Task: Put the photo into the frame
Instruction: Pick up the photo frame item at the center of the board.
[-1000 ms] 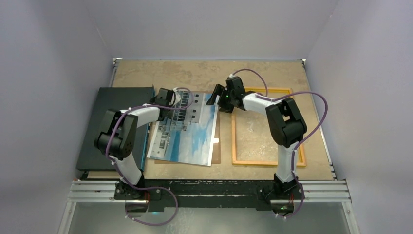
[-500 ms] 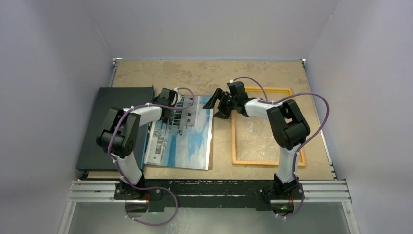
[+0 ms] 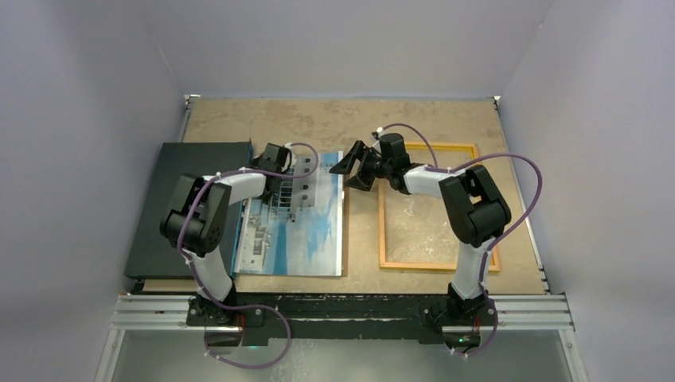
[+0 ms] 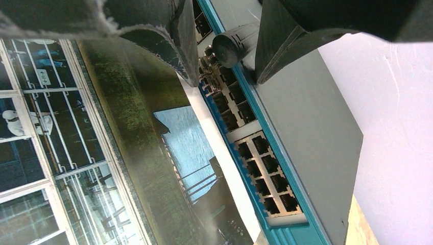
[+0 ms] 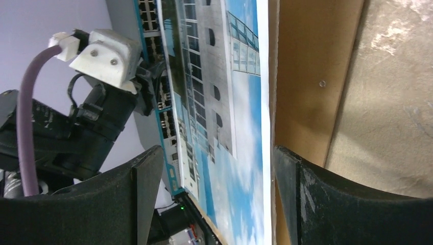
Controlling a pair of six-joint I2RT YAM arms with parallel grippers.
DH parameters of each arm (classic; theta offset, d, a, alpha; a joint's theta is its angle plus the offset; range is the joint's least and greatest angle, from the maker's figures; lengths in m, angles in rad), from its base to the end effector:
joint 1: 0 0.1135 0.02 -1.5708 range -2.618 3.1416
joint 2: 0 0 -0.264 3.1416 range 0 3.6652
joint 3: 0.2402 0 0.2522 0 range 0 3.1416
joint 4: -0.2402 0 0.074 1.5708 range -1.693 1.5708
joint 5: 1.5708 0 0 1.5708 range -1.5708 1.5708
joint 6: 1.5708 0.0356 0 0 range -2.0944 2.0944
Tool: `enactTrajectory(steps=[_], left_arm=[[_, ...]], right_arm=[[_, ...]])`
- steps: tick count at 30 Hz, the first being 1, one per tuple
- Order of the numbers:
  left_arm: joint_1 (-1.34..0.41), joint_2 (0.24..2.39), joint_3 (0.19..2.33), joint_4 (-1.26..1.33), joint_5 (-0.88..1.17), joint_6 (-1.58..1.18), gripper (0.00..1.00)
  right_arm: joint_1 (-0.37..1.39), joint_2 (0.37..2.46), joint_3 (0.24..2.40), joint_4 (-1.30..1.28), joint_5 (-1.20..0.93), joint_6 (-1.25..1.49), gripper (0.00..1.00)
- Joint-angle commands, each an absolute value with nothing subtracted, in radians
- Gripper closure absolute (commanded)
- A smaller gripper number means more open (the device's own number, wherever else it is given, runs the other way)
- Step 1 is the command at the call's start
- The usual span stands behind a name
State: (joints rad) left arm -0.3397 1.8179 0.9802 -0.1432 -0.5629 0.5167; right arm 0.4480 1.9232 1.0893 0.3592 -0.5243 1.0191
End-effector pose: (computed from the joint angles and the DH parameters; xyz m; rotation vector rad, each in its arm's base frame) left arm 0.3373 -0.0990 0.1411 0.8372 2.3622 0.7860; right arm 0.3649 0.1951 0.1723 0.2831 2.2860 1.3821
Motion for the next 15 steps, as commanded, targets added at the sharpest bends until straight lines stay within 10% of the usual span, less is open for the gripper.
enactTrajectory(steps=[1,15], left_arm=[[-0.365,1.926,0.952,-0.209,-0.18,0.44,0.6],[-0.366,1.934,0.958,-0.22,-0.184,0.445,0.63]], right_arm=[[0.46,1.911,1.069,0.551,-0.675,1.079,0.2],[0.52,1.953,1.046,0.775,-0.846,1.095,0.19]])
